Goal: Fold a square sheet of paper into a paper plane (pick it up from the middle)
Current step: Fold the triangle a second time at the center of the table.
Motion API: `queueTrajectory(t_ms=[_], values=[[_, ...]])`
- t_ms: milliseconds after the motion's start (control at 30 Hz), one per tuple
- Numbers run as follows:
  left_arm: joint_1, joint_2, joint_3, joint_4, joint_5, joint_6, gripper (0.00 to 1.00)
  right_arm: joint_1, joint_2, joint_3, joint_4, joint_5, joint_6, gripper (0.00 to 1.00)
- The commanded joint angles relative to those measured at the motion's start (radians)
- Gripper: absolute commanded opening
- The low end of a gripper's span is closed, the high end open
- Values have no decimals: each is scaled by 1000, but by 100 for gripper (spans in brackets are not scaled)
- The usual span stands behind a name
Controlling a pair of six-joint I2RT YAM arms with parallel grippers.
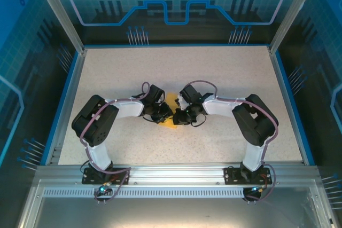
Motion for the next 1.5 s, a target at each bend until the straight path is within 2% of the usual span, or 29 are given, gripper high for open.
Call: queueTrajectory(t_ms=[0,333,533,733,867,1067,1467], values=[[-3,2,-47,-83,-63,-29,18,-7,12,-14,15,-12,-3,13],[-4,-12,-68,-58,-56,-55,18,-7,71,-24,37,-67,-11,13],[-4,-33,-65,-37,-42,-64,18,-7,99,-19,-14,-28,-25,12],[-3,-73,-60,83,23,-74,20,-7,97,-18,-41,-8,-46,12],[0,-82,-65,107,33,-77,20,-7,100,-11,-43,-8,-49,12],[-1,-48,-60,103,15,-72,20,-7,100,-9,-50,-3,-50,12],[15,-2,-38,-5,-126,-12,17,-7,91,-9,-62,1,-55,12]])
